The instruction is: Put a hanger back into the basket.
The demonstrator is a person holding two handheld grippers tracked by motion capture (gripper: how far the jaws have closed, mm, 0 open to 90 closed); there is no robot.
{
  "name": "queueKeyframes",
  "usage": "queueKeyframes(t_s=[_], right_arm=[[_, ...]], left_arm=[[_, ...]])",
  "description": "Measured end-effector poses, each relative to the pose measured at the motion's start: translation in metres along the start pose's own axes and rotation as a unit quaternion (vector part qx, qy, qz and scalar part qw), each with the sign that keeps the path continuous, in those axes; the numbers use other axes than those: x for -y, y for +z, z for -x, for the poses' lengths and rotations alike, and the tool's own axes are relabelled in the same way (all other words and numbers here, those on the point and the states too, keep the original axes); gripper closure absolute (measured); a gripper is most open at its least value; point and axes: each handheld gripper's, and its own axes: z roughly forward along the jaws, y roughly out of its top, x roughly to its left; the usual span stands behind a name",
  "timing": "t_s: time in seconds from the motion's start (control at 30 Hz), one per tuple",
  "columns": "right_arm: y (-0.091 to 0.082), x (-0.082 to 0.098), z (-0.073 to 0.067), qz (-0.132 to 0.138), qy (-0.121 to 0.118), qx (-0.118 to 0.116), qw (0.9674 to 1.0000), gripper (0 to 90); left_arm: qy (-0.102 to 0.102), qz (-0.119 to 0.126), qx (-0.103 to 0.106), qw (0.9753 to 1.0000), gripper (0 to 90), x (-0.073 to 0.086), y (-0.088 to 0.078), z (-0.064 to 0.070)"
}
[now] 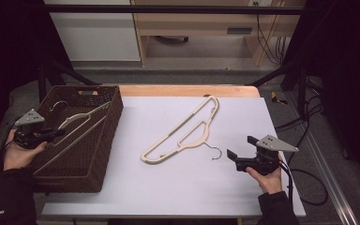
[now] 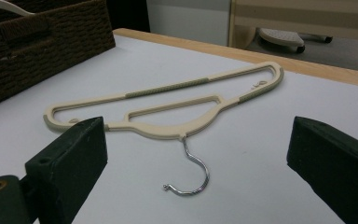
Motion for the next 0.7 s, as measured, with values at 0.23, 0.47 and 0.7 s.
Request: queueKeyframes(t_s=[0.23,0.47,0.7], right_arm=[[0.0,0.0,-0.001,-0.001,-0.001,0.0,1.0,5.3],[0.001,0.0,-0.002,-0.003,-0.003,-0.001,1.0,5.3],[0.0,0.0,-0.001,-0.001,-0.005,-0.002,1.0,5.3]], left_arm=[[-0.007,-0.02,-0.004,0.9998,85.3,0.003,0.002,0.0],[-0.047,-0.042,-0.045,0.997,83.2,0.007,0.005,-0.007],[-0.075,-0.068,-0.096,0.9902,79.3,0.008,0.006,-0.015]])
